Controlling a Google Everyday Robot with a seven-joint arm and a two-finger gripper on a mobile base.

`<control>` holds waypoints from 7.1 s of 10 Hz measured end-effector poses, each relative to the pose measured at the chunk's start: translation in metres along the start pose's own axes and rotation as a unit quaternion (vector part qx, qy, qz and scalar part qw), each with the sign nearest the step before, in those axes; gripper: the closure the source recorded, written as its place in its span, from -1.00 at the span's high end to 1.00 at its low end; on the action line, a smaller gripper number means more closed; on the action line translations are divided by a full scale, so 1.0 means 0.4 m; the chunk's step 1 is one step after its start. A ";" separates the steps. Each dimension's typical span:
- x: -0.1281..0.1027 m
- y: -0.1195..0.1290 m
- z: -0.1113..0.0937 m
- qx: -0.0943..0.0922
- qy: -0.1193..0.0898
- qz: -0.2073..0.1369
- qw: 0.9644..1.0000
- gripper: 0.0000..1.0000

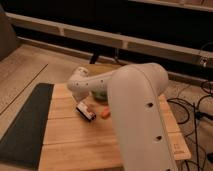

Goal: Place the eraser in the ceramic cup

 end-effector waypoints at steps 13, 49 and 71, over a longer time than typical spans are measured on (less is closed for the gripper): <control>-0.007 0.022 0.090 -0.018 0.033 -0.028 0.999 -0.21; -0.152 -0.420 -0.480 0.157 -0.225 -0.020 0.961 -0.65; -0.272 -0.492 -0.344 0.100 -0.259 -0.025 0.961 -0.53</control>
